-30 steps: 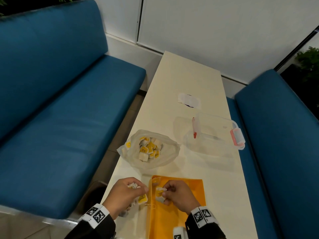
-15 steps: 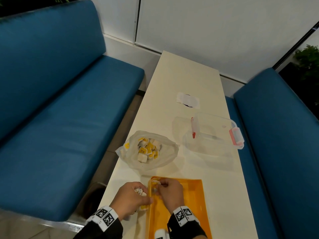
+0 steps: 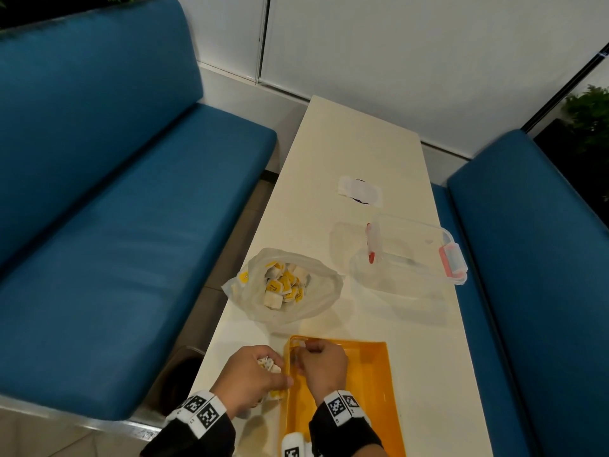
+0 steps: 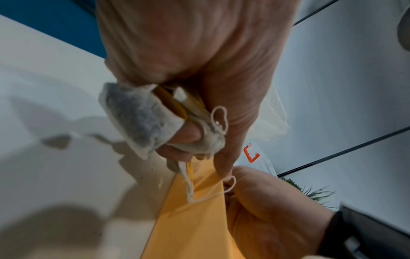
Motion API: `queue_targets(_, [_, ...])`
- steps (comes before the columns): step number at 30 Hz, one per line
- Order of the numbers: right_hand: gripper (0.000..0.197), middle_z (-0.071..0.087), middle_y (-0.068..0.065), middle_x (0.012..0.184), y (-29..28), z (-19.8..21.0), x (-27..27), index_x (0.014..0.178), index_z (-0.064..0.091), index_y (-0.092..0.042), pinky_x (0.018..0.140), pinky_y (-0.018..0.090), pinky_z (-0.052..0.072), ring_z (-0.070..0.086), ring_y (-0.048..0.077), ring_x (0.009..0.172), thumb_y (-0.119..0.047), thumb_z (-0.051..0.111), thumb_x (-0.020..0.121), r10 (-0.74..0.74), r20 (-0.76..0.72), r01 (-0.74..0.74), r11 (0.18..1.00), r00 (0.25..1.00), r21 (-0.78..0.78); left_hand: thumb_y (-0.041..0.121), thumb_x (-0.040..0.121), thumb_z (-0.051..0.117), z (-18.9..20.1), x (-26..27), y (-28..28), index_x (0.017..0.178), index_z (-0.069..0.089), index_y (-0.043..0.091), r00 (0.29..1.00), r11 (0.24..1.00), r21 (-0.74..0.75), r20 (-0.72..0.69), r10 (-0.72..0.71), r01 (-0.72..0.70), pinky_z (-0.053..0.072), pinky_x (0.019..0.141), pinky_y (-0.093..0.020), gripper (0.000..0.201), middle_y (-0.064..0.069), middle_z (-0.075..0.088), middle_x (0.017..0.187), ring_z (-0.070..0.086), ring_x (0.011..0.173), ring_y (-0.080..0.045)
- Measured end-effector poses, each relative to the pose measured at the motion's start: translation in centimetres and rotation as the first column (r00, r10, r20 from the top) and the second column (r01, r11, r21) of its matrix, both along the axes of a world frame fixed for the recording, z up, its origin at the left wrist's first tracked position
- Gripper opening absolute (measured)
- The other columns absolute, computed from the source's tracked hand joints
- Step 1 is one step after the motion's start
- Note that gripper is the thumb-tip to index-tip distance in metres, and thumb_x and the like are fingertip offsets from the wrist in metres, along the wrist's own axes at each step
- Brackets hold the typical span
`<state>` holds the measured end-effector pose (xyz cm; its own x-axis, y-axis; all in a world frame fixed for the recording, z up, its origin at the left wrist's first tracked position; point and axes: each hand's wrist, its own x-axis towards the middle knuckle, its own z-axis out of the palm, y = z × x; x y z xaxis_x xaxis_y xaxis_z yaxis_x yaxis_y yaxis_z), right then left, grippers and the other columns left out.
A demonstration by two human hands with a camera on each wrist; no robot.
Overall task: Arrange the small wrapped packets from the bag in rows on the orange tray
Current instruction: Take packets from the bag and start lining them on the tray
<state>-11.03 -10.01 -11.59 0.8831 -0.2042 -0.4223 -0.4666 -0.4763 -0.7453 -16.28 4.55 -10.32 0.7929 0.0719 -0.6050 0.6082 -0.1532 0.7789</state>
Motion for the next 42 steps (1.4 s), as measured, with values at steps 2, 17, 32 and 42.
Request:
queue_targets(2, [0.023, 0.073, 0.002, 0.062, -0.2, 0.4, -0.1, 0.066, 0.067, -0.021, 0.069, 0.036, 0.062, 0.073, 0.020, 0.063, -0.010, 0.074, 0.085, -0.005, -0.030, 0.006, 0.999, 1.000, 0.042, 0.028, 0.065, 0.094, -0.3, 0.0, 0.3, 0.079, 0.078, 0.025, 1.000, 0.999, -0.032, 0.014, 0.020, -0.019, 0.052, 0.054, -0.023, 0.021, -0.001, 0.076, 0.085, 0.067, 0.061, -0.011])
queue_targets(17, [0.035, 0.071, 0.010, 0.076, -0.8, 7.6, -2.2, 0.085, 0.063, -0.006, 0.043, 0.025, 0.043, 0.066, 0.027, 0.058, -0.037, 0.078, 0.084, 0.291, -0.268, -0.209, 0.932, 0.918, 0.296, 0.024, 0.090, 0.072, 0.2, 0.3, 1.9, 0.111, 0.071, 0.004, 0.923, 0.754, -0.536, -0.163, 0.350, -0.380, 0.039, 0.044, -0.023, 0.028, -0.012, 0.068, 0.082, 0.062, 0.060, -0.019])
queue_targets(32, [0.011, 0.059, 0.008, 0.062, -1.8, 9.5, -1.5, 0.081, 0.061, -0.005, 0.046, 0.027, 0.039, 0.057, 0.018, 0.049, -0.006, 0.071, 0.085, 0.392, -0.010, -0.386, 0.909, 0.920, 0.155, 0.029, 0.082, 0.078, 0.2, -0.9, 2.4, 0.103, 0.070, 0.001, 0.920, 0.754, -0.542, -0.105, 0.378, -0.371, 0.041, 0.048, -0.026, 0.036, -0.011, 0.065, 0.083, 0.059, 0.062, -0.022])
queue_targets(42, [0.005, 0.062, 0.004, 0.085, -3.6, 9.6, -0.2, 0.074, 0.057, -0.013, 0.060, 0.032, 0.044, 0.057, 0.018, 0.073, -0.013, 0.059, 0.079, 0.714, -0.224, -0.733, 0.561, 0.664, -0.385, 0.025, 0.082, 0.082, 1.8, -1.4, 2.7, 0.079, 0.073, 0.007, 0.983, 0.931, -0.346, 0.099, 0.157, -0.114, 0.049, 0.050, -0.025, 0.020, -0.012, 0.068, 0.074, 0.063, 0.062, -0.022])
